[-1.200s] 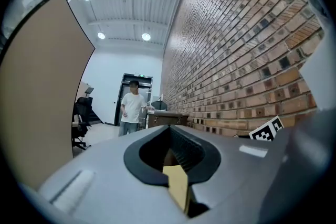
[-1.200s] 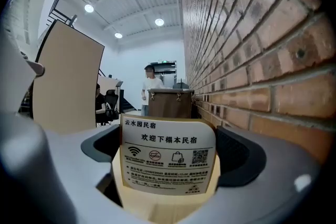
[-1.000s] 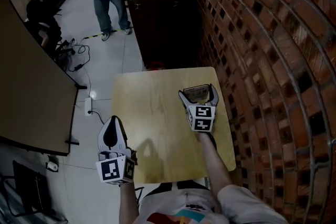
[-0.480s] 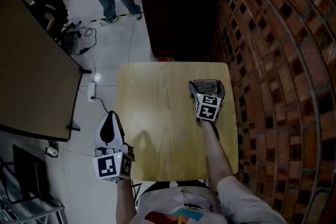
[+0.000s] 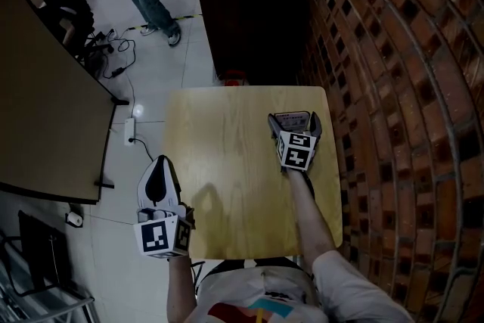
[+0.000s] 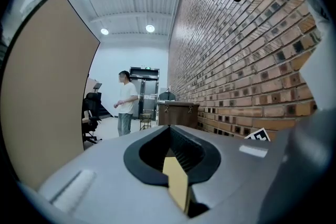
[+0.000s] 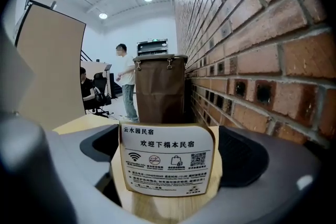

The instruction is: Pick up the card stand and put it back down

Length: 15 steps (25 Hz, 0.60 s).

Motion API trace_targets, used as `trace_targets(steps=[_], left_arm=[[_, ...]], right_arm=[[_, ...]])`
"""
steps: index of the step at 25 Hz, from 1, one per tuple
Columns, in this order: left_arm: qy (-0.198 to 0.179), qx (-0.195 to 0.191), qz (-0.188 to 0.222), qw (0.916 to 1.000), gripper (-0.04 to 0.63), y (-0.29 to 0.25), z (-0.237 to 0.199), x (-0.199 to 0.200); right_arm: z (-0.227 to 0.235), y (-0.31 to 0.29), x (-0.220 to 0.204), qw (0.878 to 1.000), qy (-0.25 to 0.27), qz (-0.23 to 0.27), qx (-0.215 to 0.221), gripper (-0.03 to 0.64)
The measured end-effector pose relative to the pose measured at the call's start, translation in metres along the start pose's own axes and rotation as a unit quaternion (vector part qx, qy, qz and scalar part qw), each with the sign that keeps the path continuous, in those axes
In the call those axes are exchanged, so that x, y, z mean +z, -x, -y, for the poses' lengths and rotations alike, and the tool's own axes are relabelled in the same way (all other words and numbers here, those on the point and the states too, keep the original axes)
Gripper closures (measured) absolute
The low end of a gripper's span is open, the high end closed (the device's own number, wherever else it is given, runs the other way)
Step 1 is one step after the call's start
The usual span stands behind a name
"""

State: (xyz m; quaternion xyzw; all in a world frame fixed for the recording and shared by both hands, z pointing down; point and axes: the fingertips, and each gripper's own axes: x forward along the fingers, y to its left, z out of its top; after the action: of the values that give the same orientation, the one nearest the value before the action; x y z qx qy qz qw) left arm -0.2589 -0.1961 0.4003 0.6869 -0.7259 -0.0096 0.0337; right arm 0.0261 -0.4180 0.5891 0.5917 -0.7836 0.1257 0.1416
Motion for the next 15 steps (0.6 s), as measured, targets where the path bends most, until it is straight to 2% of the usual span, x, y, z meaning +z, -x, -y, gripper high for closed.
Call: trace_targets(steps=[7,10,15], left_arm=[[0.000,-0.015,0.007,0.9999,0.601,0.006,0.007,0.004],[0.002,-0.016,0.022,0.9996,0.601,0.009,0.011,0.014],[0.005,-0.028,0.043,0.9987,0.601,0.021,0.023,0.032]], right_arm=[[-0.001,0.025,0.029,0.999,-0.017,0.042,0.004,0.057],[-0.002,0.051,0.068,0.995,-0.037,0.097,0.009,0.057],[-0.016,0.127,0.155,0.976,-0.037,0.209,0.047,0.057]])
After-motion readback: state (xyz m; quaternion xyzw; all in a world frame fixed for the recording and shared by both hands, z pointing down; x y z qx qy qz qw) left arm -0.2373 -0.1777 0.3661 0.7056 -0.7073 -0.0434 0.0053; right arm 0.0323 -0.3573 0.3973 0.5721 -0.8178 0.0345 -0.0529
